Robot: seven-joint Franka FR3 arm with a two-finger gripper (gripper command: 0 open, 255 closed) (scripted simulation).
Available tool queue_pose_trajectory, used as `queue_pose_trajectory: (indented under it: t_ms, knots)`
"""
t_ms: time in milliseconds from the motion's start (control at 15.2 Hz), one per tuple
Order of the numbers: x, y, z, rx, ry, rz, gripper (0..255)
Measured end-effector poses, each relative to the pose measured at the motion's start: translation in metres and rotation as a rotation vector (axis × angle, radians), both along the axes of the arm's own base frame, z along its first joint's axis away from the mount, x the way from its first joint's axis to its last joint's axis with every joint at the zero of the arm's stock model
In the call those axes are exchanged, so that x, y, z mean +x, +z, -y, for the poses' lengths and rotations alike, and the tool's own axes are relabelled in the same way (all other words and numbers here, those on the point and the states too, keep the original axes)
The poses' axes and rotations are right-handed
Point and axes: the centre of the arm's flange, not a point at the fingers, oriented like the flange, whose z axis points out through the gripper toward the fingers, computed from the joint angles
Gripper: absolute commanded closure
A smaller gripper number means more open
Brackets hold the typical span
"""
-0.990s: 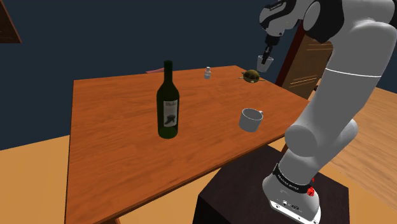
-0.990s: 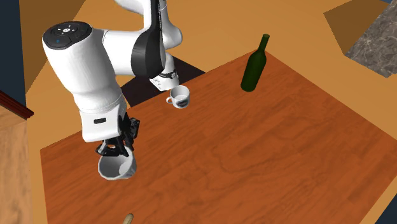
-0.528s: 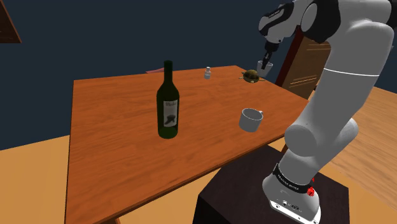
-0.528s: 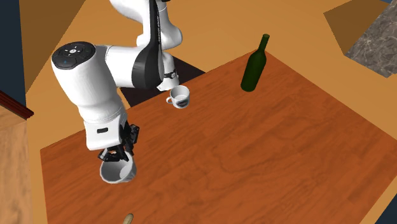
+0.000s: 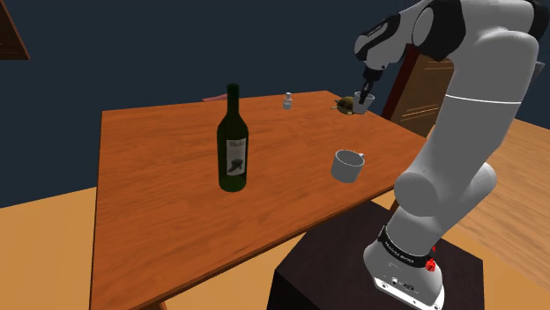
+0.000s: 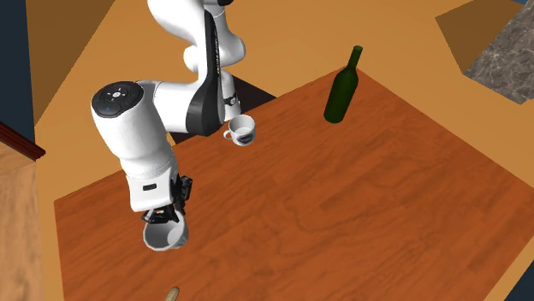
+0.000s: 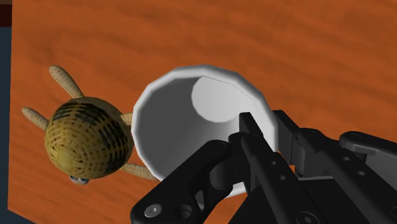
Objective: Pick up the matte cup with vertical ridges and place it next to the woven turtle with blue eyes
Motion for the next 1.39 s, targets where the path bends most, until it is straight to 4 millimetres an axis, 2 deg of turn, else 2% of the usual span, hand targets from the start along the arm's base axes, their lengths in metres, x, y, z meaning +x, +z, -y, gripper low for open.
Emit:
queue_pose_trajectory:
  t_ms: [990,1386]
  knots:
    - [-0.002,-0.08,-0.001,0.0,0.0,0.0,255]
    - [-0.001,-0.084,0.0,0.0,0.0,0.0,255]
